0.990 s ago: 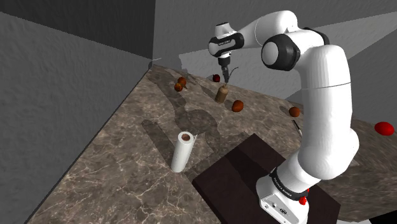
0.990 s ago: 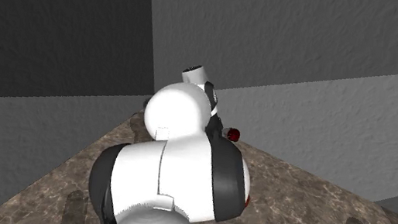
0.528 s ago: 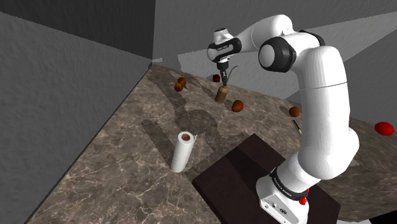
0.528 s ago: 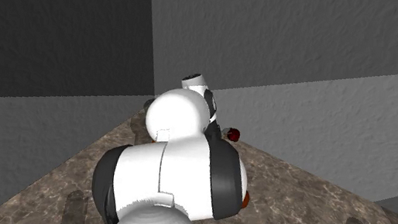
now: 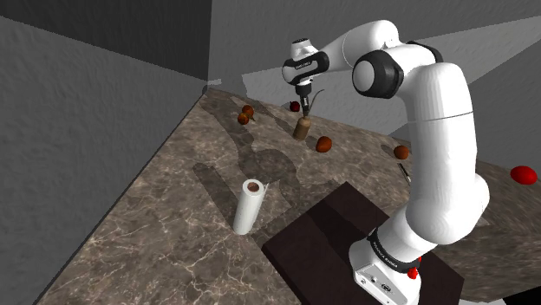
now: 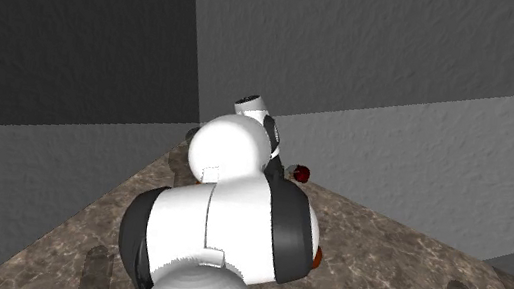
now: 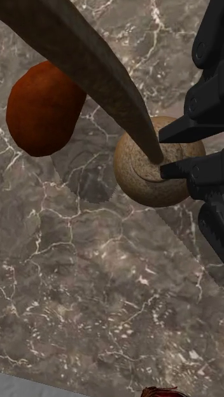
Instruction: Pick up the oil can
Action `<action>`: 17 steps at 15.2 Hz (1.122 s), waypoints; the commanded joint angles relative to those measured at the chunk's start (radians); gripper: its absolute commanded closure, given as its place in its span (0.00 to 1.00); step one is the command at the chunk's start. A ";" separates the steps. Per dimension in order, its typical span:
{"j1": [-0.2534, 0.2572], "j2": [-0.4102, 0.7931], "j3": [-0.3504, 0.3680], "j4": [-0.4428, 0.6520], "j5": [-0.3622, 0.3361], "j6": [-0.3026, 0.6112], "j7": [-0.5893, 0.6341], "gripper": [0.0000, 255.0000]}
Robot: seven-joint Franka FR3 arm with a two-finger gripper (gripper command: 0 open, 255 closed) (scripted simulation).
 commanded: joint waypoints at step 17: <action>0.008 -0.087 -0.012 0.062 -0.007 -0.142 -0.041 1.00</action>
